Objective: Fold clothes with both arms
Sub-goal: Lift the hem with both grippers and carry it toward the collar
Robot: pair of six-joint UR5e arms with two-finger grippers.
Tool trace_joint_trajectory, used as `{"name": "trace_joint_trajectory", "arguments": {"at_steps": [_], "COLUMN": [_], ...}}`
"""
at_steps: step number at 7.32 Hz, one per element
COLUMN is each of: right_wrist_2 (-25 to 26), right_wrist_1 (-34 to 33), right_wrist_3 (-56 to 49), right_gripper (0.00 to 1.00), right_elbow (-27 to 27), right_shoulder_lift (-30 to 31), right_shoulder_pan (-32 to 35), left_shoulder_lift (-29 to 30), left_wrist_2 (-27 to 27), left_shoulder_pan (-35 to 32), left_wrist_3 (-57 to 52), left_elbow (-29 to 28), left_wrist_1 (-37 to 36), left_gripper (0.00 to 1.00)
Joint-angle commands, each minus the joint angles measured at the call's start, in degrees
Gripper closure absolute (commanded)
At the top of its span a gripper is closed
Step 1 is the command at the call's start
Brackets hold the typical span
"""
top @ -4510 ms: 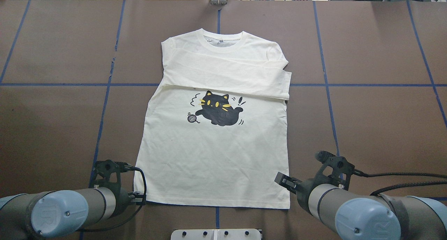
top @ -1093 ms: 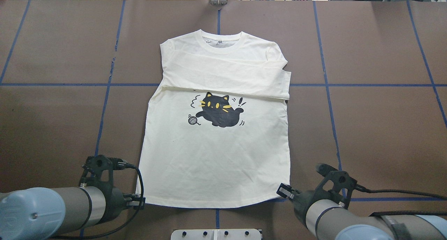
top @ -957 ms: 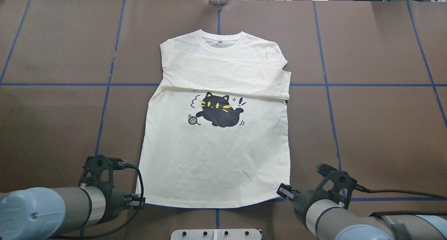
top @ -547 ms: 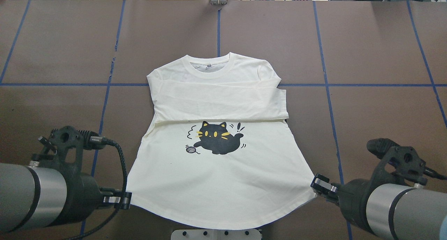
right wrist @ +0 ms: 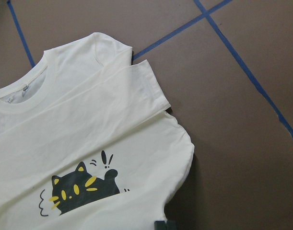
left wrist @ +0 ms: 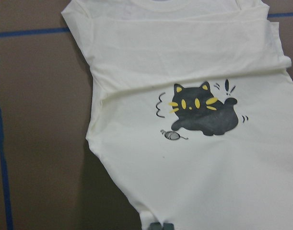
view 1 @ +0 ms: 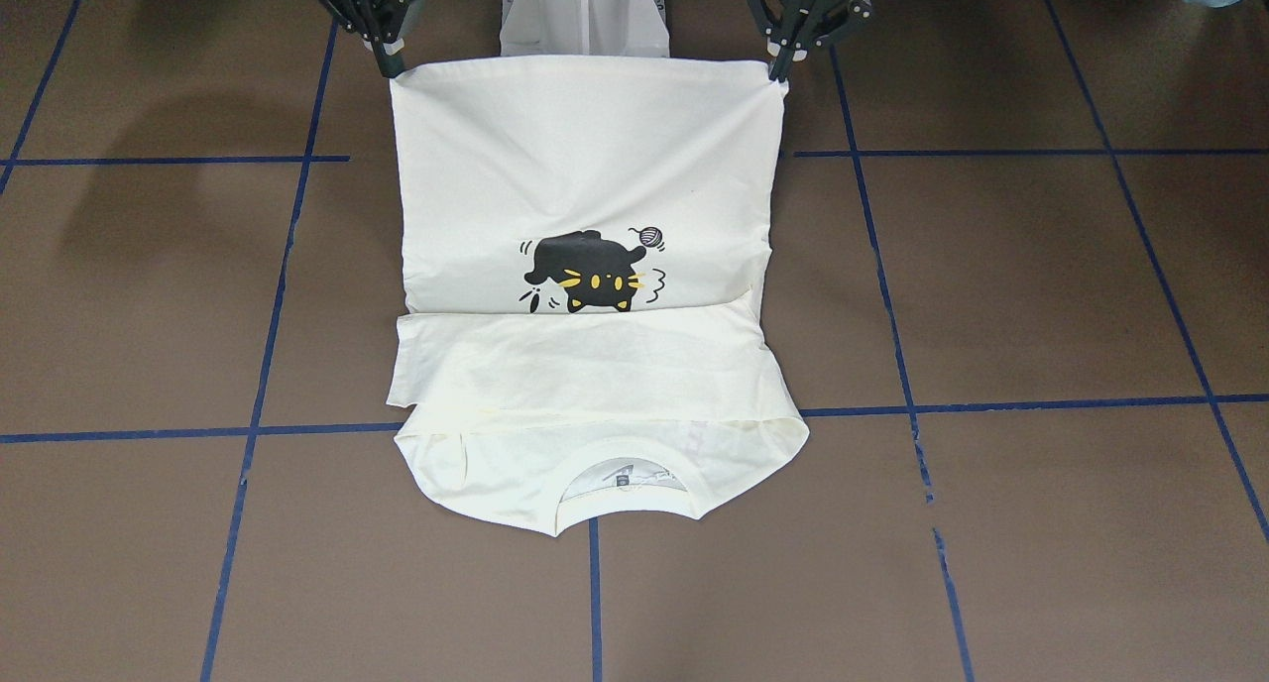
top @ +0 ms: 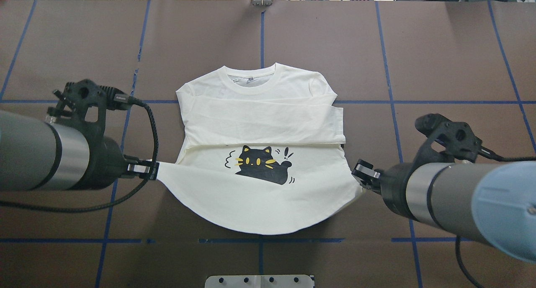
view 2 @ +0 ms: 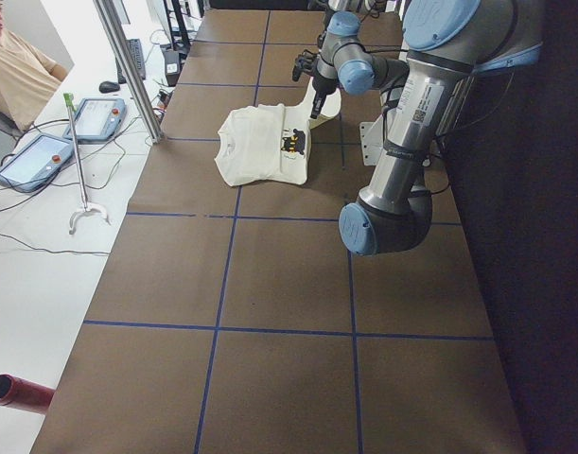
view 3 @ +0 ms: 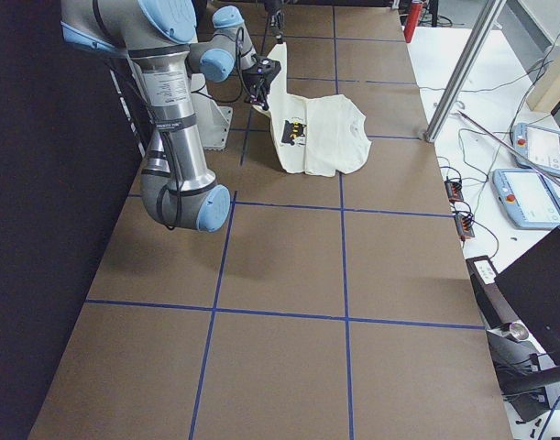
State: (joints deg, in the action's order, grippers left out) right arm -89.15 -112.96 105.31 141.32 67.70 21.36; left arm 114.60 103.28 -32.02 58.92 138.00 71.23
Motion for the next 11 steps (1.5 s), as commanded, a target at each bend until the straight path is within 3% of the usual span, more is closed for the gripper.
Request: {"name": "trace_joint_trajectory", "arguments": {"at_steps": [1, 6, 11], "right_wrist_2": [-1.0, -0.8, -0.4], "right_wrist_1": [0.2, 0.2, 2.1], "right_wrist_3": [-0.6, -0.6, -1.1], "right_gripper": [1.00, 1.00, 1.00], "right_elbow": [-1.6, -1.8, -7.1], "right_shoulder_lift": [-1.2, -2.1, -4.9], "right_shoulder_pan": [1.3, 3.0, 1.3], "left_shoulder_lift": [0.6, 0.8, 1.7], "left_wrist_2": [0.7, 0.3, 1.8], "left_shoulder_pan": [-1.4, -1.5, -1.4], "left_wrist_3": [-1.4, -1.4, 0.8], "left_elbow": [-1.3, -1.9, -1.3], "left_wrist_1": [0.1, 0.2, 1.3], "left_gripper": [1.00, 1.00, 1.00]}}
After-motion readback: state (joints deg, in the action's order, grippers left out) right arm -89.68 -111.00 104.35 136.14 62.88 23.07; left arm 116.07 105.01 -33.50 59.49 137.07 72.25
